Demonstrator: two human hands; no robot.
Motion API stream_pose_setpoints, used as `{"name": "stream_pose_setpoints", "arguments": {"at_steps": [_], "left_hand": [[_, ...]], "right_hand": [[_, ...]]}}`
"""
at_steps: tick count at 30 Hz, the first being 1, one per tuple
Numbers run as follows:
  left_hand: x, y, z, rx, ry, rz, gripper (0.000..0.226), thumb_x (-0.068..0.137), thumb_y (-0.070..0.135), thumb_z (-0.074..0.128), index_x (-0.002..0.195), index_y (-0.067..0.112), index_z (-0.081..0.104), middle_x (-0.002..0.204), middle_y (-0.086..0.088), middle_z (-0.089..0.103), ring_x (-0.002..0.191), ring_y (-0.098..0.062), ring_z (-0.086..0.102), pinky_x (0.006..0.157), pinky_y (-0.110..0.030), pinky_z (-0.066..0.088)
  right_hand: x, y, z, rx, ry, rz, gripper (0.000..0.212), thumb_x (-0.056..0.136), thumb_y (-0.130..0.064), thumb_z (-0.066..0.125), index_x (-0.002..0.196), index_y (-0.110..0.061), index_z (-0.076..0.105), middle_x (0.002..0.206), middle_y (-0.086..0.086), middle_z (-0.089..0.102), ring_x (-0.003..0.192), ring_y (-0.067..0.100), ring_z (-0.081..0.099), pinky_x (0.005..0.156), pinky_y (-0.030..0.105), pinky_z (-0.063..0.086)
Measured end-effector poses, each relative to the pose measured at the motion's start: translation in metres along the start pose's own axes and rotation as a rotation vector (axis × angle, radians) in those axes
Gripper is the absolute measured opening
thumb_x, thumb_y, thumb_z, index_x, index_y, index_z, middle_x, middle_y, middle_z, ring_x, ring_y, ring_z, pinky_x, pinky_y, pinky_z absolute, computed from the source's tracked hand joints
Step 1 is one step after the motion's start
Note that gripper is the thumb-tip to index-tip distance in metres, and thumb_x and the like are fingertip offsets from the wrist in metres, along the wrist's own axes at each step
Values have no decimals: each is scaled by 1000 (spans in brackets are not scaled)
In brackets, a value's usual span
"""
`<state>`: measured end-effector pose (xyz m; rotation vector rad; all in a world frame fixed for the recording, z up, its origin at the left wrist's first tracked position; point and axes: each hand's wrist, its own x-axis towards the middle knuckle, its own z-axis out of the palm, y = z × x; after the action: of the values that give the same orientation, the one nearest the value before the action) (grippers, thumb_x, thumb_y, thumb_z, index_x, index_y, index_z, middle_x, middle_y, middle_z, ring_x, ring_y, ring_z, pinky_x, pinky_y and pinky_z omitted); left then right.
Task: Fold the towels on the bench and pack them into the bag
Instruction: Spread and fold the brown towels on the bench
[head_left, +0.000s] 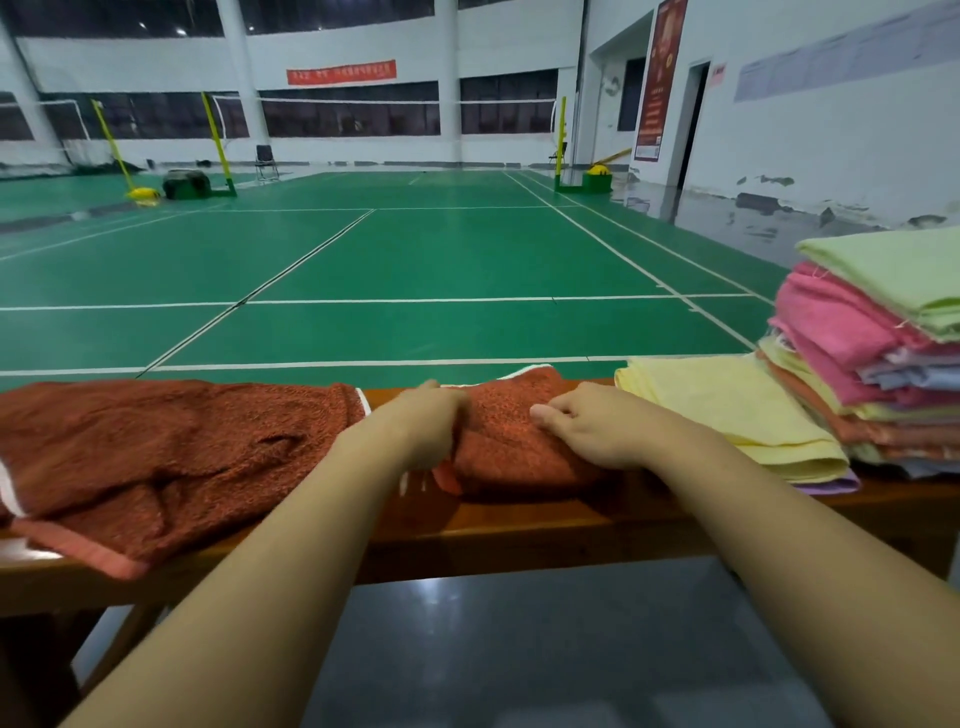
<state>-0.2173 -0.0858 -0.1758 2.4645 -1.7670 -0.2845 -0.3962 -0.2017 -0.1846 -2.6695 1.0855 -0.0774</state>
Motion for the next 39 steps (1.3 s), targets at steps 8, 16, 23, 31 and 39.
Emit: {"name": "stream_pose_setpoints", "arguments": {"at_steps": [8, 16, 23, 31, 39], "left_hand": [[7, 0, 16, -134, 85, -372, 77, 101, 65, 32, 137, 1, 56, 144, -20, 55, 130, -37, 53, 107, -41, 42], [30, 24, 32, -847, 160, -321, 71, 100, 44, 56, 145, -3, 29, 140, -21, 52, 125, -39, 55, 105, -46, 47], [46, 23, 31, -1283, 96, -312, 75, 82, 53, 65, 141, 14, 40, 130, -13, 61, 107, -33, 68, 89, -51, 59], [60, 109, 29, -1404, 214, -47, 32, 99, 28, 64, 122, 7, 59, 116, -11, 71, 104, -27, 69, 96, -46, 56], [77, 193, 51, -759, 338, -113, 68, 87, 25, 66, 144, 14, 30, 148, -15, 30, 138, -36, 31, 114, -43, 31]], "right_hand": [[9, 7, 13, 89, 160, 318, 65, 98, -57, 49, 142, -11, 39, 134, 11, 59, 118, 32, 60, 89, 39, 48], [12, 10, 24, 367, 366, 165, 11, 101, -27, 58, 110, -34, 58, 122, 7, 55, 100, 24, 62, 89, 35, 47], [2, 15, 9, 396, 589, 41, 22, 104, -23, 52, 109, -28, 73, 110, 1, 48, 91, 14, 53, 87, 28, 42], [-19, 80, -41, 49, 739, 143, 23, 102, -24, 55, 110, -31, 75, 104, -4, 49, 95, 22, 58, 77, 39, 52], [-40, 138, -43, -220, 482, 558, 30, 100, -19, 48, 122, -11, 67, 133, 15, 47, 119, 37, 53, 93, 47, 49]]}}
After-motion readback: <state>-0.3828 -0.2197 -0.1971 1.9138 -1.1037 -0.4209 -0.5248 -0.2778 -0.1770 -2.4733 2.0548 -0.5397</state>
